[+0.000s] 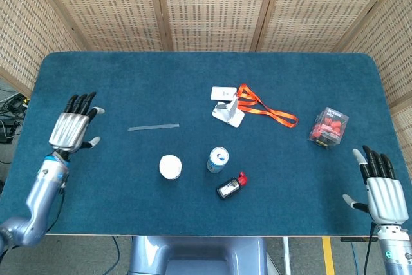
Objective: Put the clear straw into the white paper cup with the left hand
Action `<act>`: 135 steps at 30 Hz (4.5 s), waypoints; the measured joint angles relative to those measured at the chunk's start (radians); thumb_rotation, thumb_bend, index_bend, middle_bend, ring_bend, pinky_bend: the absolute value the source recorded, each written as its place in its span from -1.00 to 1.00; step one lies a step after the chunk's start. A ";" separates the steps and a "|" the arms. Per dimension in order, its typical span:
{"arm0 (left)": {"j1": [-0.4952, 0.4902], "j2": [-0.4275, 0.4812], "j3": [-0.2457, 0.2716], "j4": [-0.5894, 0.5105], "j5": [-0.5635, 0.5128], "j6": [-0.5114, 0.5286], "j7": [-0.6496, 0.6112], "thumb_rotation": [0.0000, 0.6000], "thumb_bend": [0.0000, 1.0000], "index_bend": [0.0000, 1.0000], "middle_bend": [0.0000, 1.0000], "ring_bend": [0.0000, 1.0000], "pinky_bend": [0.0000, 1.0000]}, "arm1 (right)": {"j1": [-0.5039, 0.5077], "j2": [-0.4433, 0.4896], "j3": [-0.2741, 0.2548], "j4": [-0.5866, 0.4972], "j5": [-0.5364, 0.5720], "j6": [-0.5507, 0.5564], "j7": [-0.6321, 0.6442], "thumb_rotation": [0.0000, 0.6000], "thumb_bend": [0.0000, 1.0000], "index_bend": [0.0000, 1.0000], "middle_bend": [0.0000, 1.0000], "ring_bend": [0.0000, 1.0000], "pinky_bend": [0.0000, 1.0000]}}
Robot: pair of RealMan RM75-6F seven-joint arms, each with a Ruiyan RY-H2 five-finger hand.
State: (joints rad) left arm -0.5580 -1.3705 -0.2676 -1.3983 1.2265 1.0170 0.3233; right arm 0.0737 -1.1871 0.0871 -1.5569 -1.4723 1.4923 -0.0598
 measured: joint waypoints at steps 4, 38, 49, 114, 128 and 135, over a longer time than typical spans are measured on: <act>-0.057 -0.048 -0.017 0.051 -0.052 -0.053 0.025 1.00 -0.45 -0.21 -1.00 -1.00 -1.00 | 0.000 0.002 0.003 0.004 0.008 -0.003 0.013 1.00 -0.88 -0.92 -1.00 -1.00 -1.00; -0.407 -0.404 -0.031 0.401 -0.559 -0.186 0.415 1.00 -0.35 0.05 -1.00 -1.00 -1.00 | -0.002 0.019 0.029 0.031 0.052 -0.016 0.108 1.00 -0.88 -0.92 -1.00 -1.00 -1.00; -0.453 -0.454 -0.033 0.438 -0.669 -0.188 0.495 1.00 -0.35 0.05 -1.00 -1.00 -1.00 | -0.003 0.022 0.032 0.030 0.053 -0.014 0.120 1.00 -0.88 -0.92 -1.00 -1.00 -1.00; -0.378 -0.312 -0.033 0.211 -0.463 -0.079 0.275 1.00 -0.17 0.18 -1.00 -1.00 -1.00 | -0.012 0.030 0.033 0.017 0.027 0.019 0.134 1.00 -0.88 -0.90 -1.00 -1.00 -1.00; -0.184 -0.136 0.002 -0.158 -0.184 0.045 -0.167 1.00 -0.18 0.22 -1.00 -1.00 -1.00 | -0.017 0.028 0.018 -0.009 -0.010 0.043 0.098 1.00 -0.88 -0.90 -1.00 -1.00 -1.00; -0.115 -0.094 0.050 -0.261 -0.014 0.033 -0.537 1.00 -0.18 0.22 -1.00 -1.00 -1.00 | -0.016 0.025 0.013 -0.013 -0.020 0.044 0.086 1.00 -0.88 -0.90 -1.00 -1.00 -1.00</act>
State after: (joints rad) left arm -0.6727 -1.4647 -0.2173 -1.6589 1.2121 1.0504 -0.2132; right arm 0.0574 -1.1620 0.0996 -1.5703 -1.4928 1.5360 0.0267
